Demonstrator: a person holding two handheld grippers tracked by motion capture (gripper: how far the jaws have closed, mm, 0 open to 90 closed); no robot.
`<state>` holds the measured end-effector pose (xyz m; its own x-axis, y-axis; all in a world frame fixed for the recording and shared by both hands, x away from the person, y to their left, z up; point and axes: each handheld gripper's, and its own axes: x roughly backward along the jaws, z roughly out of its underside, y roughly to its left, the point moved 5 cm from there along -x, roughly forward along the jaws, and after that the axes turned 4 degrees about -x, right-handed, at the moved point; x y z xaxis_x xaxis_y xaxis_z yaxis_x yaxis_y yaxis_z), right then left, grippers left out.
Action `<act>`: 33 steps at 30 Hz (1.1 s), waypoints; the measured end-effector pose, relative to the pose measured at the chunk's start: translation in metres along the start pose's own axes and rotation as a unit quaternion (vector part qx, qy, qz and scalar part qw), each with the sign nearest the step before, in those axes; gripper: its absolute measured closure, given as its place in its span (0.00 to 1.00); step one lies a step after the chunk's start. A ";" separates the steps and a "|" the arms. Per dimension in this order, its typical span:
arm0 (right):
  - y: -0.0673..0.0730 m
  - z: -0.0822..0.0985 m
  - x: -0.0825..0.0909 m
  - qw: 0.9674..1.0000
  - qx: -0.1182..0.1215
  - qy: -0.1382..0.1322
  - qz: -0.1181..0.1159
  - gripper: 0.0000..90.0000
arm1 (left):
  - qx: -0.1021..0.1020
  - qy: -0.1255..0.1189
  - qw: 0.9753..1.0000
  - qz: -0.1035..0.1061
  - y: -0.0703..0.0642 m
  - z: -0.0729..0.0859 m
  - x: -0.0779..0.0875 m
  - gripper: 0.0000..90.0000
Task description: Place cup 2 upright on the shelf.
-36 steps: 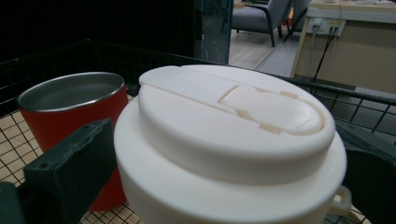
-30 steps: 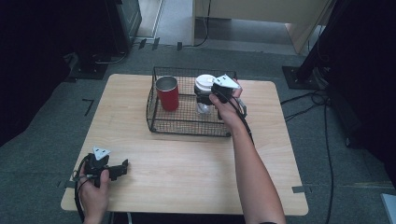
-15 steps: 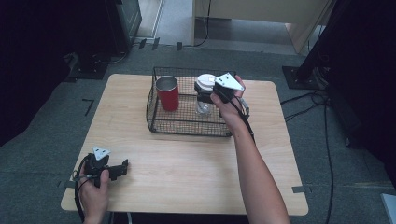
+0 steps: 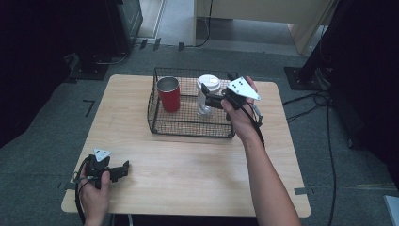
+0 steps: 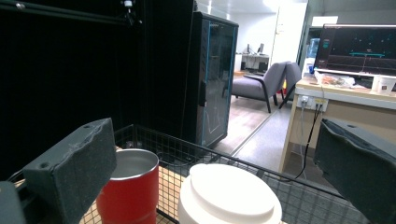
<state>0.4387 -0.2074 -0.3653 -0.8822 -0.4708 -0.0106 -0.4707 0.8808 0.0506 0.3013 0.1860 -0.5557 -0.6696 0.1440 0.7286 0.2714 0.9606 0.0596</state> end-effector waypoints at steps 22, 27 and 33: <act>-0.025 0.020 0.086 1.000 0.000 -0.015 0.027 0.00 | 0.000 -0.001 1.000 0.000 0.000 0.000 0.000 0.00; -0.032 0.032 0.101 0.999 -0.005 -0.009 0.038 0.00 | 0.000 -0.001 1.000 0.000 0.000 0.000 0.000 0.00; -0.039 0.046 0.117 0.999 -0.011 -0.001 0.048 0.00 | 0.000 0.000 1.000 0.000 0.000 0.000 0.000 0.00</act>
<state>0.3533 -0.2949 -0.4140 -0.9232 -0.3842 -0.0064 -0.3836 0.9206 0.0734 0.3013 0.1861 -0.5556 -0.6697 0.1437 0.7286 0.2718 0.9605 0.0604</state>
